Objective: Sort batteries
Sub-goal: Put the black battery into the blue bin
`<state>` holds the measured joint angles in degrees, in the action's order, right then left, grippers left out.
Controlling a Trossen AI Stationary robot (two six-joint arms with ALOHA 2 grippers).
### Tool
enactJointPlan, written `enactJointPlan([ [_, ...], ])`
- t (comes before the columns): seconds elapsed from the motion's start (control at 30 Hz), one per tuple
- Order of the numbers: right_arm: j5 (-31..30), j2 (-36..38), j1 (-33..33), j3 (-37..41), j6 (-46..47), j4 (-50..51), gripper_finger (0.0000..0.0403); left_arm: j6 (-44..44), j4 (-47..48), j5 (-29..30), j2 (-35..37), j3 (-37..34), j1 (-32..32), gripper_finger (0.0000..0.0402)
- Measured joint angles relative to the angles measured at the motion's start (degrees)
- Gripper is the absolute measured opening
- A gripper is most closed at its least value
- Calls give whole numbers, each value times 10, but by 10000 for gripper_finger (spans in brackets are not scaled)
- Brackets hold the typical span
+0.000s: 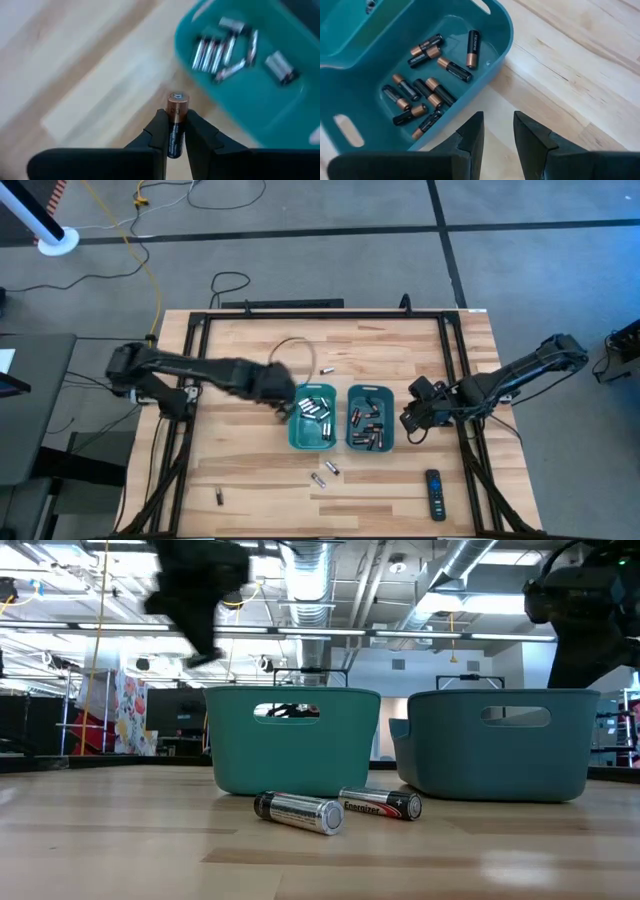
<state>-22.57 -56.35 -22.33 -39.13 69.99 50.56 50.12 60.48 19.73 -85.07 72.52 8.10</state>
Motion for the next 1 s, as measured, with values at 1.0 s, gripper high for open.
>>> enactJointPlan([
  [1.0,10,2,-1,0,-90,-66,123,-426,-95,-175,-517,561,-61,35],
])
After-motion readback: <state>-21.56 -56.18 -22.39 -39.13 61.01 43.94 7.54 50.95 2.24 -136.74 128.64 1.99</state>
